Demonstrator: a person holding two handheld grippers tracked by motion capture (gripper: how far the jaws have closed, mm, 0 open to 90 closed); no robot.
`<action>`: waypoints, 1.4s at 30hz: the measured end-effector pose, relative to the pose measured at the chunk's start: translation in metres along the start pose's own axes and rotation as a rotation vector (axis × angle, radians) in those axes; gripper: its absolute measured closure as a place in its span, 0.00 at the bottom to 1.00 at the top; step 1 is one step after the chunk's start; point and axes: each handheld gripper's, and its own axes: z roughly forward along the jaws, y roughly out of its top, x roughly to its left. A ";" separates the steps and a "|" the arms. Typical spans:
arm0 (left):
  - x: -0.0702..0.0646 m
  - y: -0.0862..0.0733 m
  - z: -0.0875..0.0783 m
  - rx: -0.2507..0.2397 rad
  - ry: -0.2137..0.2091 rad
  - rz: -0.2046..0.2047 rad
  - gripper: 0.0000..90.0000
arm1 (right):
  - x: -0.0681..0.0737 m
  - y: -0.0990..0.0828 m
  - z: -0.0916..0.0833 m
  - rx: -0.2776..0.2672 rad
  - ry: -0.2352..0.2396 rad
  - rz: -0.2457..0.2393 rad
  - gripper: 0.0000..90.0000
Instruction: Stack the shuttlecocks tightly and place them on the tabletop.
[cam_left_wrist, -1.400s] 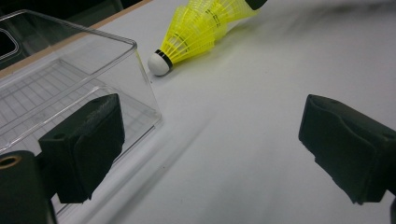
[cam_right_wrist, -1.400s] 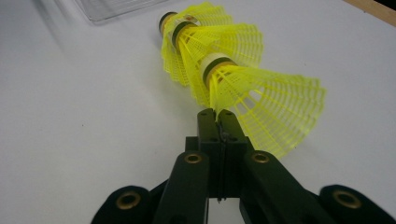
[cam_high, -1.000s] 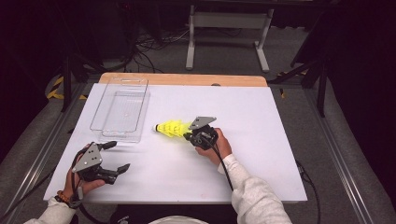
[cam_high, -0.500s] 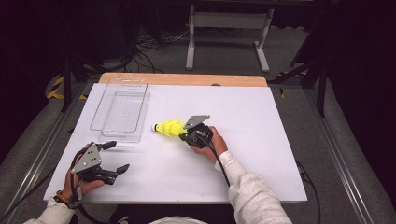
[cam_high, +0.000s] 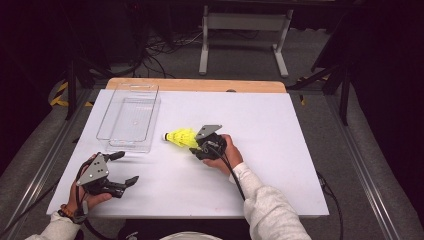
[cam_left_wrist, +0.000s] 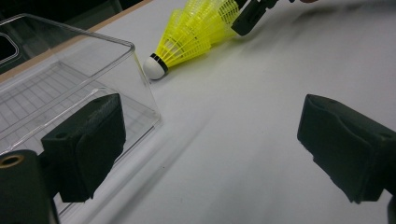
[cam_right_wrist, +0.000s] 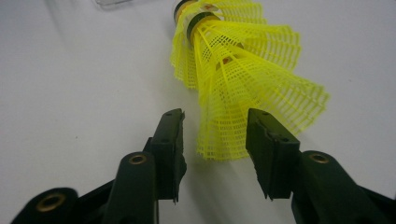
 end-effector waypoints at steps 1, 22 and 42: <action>0.000 0.000 0.000 0.000 0.002 0.000 0.10 | 0.000 0.000 -0.001 -0.005 0.000 0.001 0.61; 0.000 -0.001 0.001 0.008 0.004 -0.001 0.10 | 0.012 -0.002 -0.056 -0.180 -0.102 -0.026 0.51; 0.000 -0.001 0.001 0.008 0.004 -0.002 0.10 | 0.015 -0.008 -0.077 -0.241 -0.155 -0.047 0.42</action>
